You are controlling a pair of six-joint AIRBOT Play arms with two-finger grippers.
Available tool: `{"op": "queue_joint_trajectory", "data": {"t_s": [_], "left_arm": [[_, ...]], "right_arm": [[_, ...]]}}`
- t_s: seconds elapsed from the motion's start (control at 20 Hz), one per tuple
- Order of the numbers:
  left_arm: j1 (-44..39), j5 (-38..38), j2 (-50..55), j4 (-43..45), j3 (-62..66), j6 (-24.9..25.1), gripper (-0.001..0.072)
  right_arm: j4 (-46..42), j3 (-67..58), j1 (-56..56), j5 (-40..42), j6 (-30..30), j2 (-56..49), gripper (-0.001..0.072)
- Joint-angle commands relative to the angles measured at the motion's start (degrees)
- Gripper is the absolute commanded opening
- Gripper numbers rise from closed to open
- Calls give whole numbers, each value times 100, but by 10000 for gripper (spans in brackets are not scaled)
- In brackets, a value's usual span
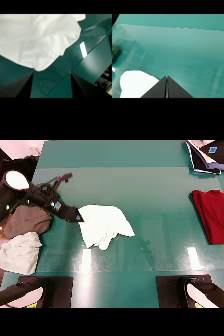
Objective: Fold the shirts.
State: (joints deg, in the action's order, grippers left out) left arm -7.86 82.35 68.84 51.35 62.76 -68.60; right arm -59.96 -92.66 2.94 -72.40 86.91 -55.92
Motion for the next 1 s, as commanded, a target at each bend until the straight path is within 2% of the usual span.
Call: {"op": "queue_joint_trajectory", "data": {"t_s": [0.0, 0.2, 0.4, 0.75, 0.8, 0.85, 0.9, 0.95], "left_arm": [[129, -741, -435, -256, -1532, -61, 537], [9, -1722, -485, -1403, -2708, 273, 537], [-693, -2704, -485, -1394, -2802, 256, 537], [-1773, -4266, -479, -944, -2802, -518, 532], [-1810, -4297, -479, -931, -2802, -592, 317], [-1810, -4266, -479, -927, -2802, -592, 145], [-1810, -4247, -479, -879, -2802, -595, 41], [-1810, -4232, -479, -831, -2802, -599, 27]], "right_arm": [[-4, -7, -11, -26, 0, 0, 15], [-4, -7, -11, -26, 0, 0, 15], [0, -7, -13, -44, 2, 0, 15], [-2, -7, -11, -286, 0, 0, 15], [-2, -7, -11, -289, 0, 0, 15], [-2, -7, -11, -304, 0, 0, 15], [-2, -7, -11, -334, 0, 0, 15], [-2, -7, -11, -369, 0, 0, 15]]}}
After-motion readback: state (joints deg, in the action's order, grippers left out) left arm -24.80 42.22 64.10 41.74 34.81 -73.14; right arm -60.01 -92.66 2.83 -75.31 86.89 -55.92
